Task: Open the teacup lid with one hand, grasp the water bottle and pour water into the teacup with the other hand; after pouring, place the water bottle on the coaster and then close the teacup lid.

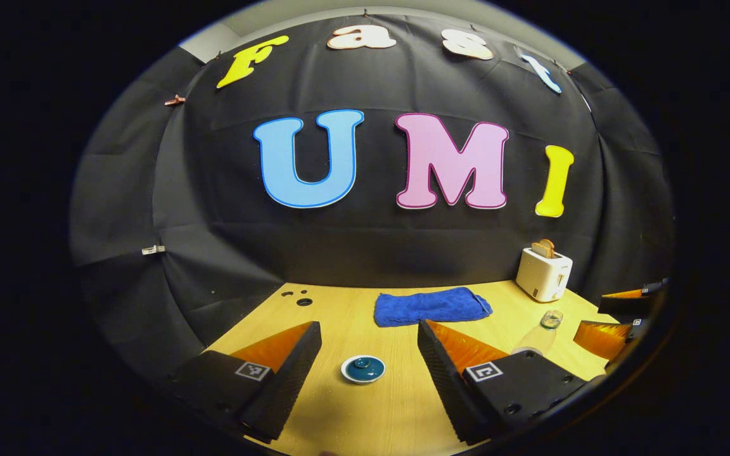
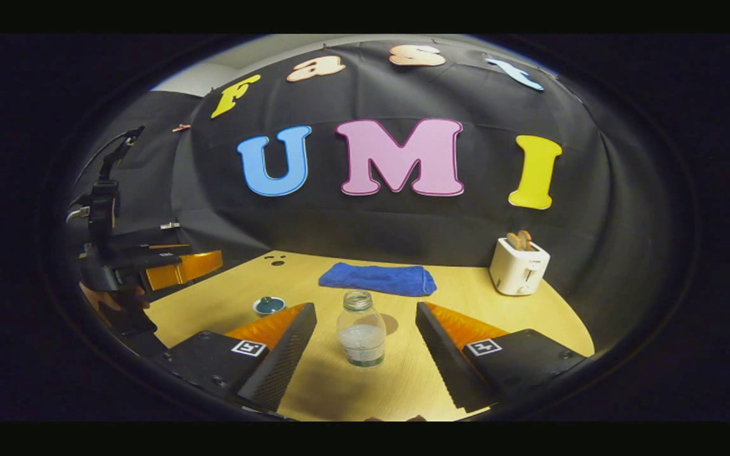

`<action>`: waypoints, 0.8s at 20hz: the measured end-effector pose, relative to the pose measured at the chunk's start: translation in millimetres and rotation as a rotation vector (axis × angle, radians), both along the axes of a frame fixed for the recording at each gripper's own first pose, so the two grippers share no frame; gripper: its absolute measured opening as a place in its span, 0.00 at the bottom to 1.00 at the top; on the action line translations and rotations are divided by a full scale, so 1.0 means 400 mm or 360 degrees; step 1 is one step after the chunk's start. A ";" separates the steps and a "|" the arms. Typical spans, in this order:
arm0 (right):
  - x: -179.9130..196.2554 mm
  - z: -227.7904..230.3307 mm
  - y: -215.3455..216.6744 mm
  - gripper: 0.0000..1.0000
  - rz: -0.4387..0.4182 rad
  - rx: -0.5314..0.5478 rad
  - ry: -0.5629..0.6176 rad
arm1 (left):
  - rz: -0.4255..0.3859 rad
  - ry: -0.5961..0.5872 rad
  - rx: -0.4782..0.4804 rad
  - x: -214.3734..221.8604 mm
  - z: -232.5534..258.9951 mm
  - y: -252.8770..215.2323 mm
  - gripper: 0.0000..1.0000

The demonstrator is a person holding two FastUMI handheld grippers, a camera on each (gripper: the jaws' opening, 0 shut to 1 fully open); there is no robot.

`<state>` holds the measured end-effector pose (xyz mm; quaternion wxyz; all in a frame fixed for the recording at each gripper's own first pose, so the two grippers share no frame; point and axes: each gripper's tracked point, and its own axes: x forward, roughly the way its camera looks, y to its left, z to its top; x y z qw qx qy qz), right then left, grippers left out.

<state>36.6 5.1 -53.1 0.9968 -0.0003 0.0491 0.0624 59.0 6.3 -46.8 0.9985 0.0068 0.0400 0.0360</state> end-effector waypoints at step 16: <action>0.071 -0.183 -0.028 0.98 -0.0041 0.0004 0.0173 | -0.0015 0.0152 -0.0005 0.239 -0.277 0.046 0.82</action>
